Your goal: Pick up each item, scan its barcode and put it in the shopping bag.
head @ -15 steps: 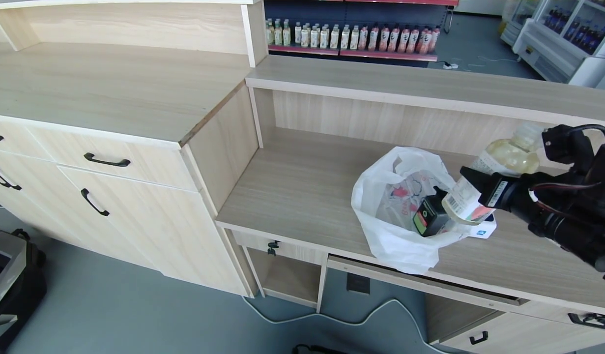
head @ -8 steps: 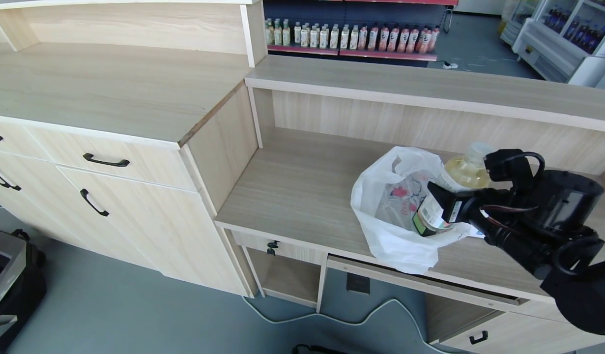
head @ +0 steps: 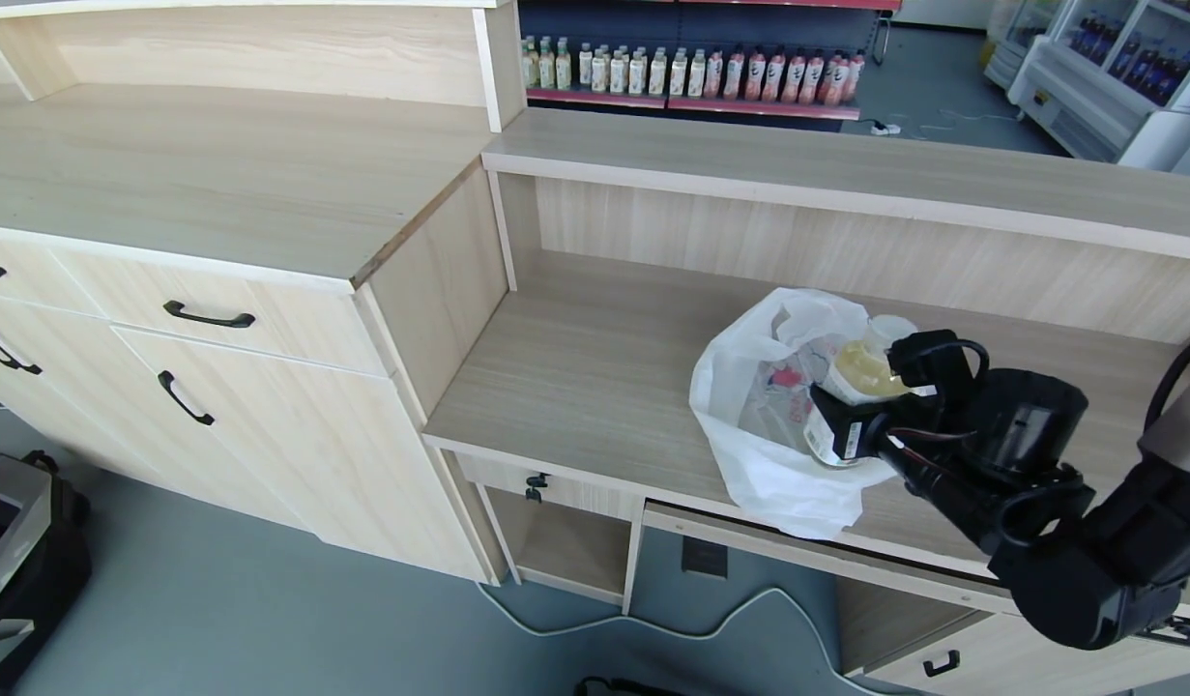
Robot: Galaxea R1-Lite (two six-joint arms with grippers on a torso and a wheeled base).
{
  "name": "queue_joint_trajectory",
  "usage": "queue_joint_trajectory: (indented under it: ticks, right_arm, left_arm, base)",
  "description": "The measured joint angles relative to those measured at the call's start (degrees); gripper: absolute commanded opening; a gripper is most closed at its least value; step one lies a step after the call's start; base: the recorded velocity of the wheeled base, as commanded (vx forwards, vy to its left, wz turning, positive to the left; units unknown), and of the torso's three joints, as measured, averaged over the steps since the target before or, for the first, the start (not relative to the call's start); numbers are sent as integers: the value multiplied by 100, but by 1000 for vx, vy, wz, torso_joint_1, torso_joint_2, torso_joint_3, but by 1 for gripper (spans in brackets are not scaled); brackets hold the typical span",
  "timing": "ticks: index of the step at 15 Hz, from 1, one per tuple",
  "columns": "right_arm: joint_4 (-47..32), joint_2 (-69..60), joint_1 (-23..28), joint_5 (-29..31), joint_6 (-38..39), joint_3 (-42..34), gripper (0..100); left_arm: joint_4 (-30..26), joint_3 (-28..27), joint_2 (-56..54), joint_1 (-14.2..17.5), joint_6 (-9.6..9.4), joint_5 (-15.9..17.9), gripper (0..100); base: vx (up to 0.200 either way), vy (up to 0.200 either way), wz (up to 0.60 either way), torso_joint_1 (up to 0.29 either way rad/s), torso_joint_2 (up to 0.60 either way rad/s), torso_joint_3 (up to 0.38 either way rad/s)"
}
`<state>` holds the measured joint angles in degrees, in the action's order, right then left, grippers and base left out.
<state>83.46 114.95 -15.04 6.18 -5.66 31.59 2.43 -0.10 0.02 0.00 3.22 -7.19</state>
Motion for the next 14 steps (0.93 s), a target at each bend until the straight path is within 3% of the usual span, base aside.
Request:
queue_joint_trajectory:
  ticks: [5,14]
  right_arm:
    - [71,466,-5,-178,-17,642,0]
    - [148,1115,-17,-373,-46,1023,0]
  left_arm:
    - [-2,0,0,0,1,2,100]
    - [0,0,0,0,1,0,100]
  base:
    - [0,0,0,0,0,0]
    - [0,0,0,0,0,0]
